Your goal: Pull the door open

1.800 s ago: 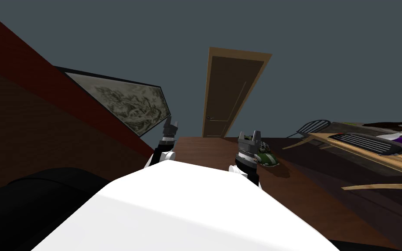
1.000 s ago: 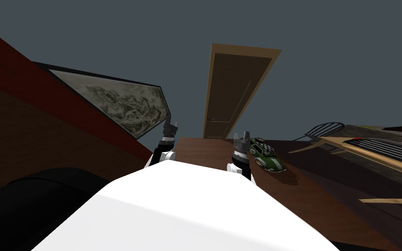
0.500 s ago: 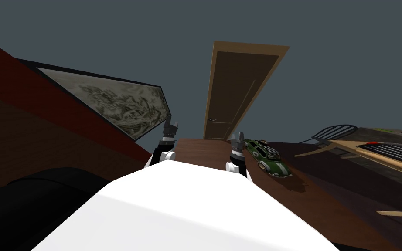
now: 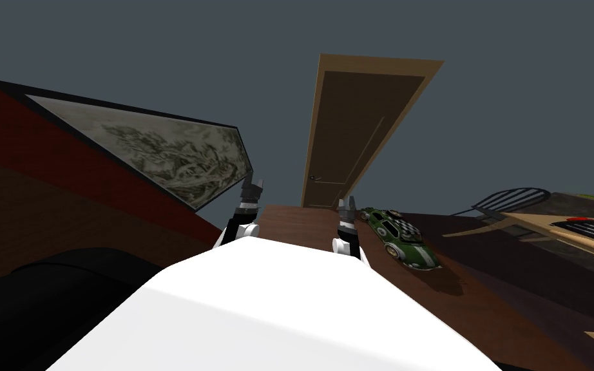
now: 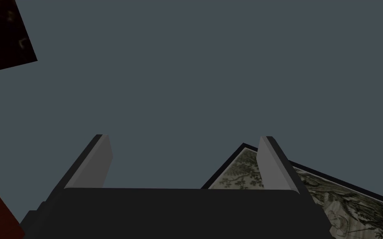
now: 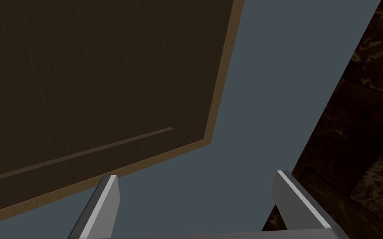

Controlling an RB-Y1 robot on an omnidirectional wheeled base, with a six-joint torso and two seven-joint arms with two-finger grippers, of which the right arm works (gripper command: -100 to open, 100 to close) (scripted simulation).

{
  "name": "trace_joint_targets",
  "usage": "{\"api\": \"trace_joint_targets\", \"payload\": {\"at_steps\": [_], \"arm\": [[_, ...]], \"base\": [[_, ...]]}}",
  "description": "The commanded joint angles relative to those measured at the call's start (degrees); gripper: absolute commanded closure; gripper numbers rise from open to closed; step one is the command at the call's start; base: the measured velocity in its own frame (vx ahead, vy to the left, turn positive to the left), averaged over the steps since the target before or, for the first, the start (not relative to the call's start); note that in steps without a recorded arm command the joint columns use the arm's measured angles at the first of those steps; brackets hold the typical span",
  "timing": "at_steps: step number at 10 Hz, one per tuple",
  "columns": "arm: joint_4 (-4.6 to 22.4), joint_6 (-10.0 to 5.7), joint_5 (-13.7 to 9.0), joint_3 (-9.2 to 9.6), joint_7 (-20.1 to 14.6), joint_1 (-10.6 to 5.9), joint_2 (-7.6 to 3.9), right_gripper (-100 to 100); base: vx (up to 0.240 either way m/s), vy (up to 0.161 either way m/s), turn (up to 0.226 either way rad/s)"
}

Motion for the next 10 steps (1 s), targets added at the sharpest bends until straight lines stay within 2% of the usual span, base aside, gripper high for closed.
{"api": "trace_joint_targets", "payload": {"at_steps": [1,7,8,10], "arm": [[1.94,-0.25,-0.01,-0.11,0.01,-0.85,-0.16,-100],[13.66,-1.06,-0.19,-0.88,-0.23,-7.25,-2.07,-100],[14.54,-1.06,-0.19,-0.88,-0.23,-7.25,-2.07,-100],[18.3,-1.35,-0.26,-1.15,-0.31,-9.47,-2.69,-100]], "base": [[0.05,0.006,0.021],[0.084,0.002,0.05],[0.068,-0.009,0.015],[0.079,-0.001,0.041]]}}
